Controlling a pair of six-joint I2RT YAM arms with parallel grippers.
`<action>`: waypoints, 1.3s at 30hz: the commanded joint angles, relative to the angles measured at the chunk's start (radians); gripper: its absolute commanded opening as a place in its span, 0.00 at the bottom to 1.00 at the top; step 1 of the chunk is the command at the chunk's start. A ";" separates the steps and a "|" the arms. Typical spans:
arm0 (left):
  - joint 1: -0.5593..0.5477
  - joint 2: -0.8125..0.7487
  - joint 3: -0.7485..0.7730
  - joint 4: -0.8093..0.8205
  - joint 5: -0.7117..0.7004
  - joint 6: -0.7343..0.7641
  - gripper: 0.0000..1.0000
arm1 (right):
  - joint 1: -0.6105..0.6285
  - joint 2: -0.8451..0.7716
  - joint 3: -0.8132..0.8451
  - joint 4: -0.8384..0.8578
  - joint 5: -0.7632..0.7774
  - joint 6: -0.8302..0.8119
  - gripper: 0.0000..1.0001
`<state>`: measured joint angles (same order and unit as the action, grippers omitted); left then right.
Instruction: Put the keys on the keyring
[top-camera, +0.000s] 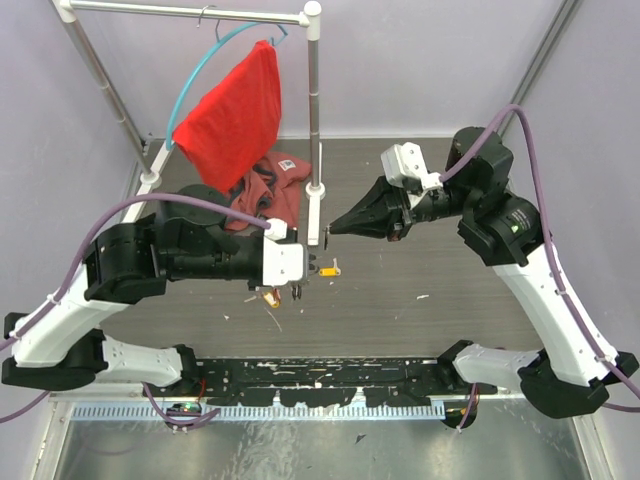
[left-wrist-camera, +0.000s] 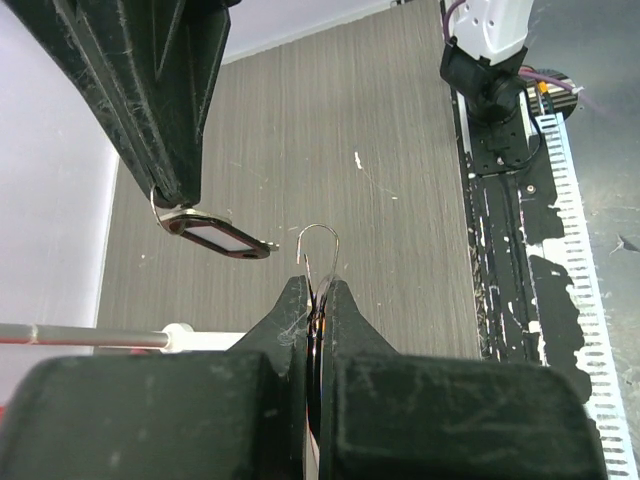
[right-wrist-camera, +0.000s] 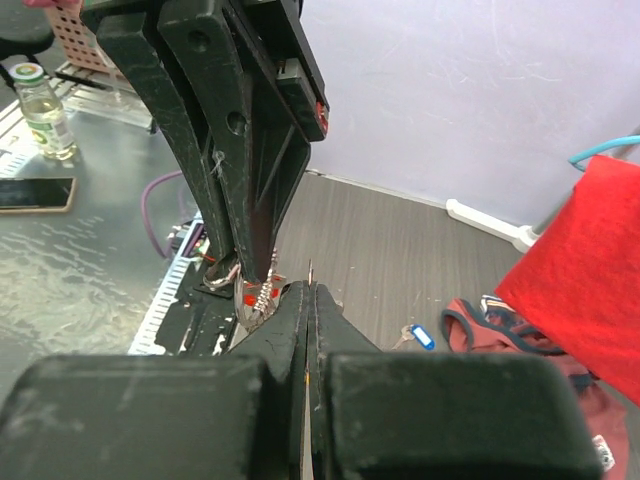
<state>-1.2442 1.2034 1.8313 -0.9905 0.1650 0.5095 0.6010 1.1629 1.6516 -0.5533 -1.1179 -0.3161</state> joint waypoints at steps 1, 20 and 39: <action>-0.016 0.005 0.043 0.000 -0.032 0.022 0.00 | 0.002 0.015 0.055 -0.048 -0.060 -0.033 0.01; -0.018 0.024 0.062 -0.001 -0.024 0.010 0.00 | 0.030 0.050 0.083 -0.178 -0.134 -0.110 0.01; -0.020 0.033 0.074 0.003 -0.009 0.006 0.00 | 0.067 0.057 0.083 -0.189 -0.143 -0.111 0.01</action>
<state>-1.2598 1.2446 1.8618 -1.0054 0.1486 0.5194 0.6544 1.2160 1.6932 -0.7425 -1.2297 -0.4175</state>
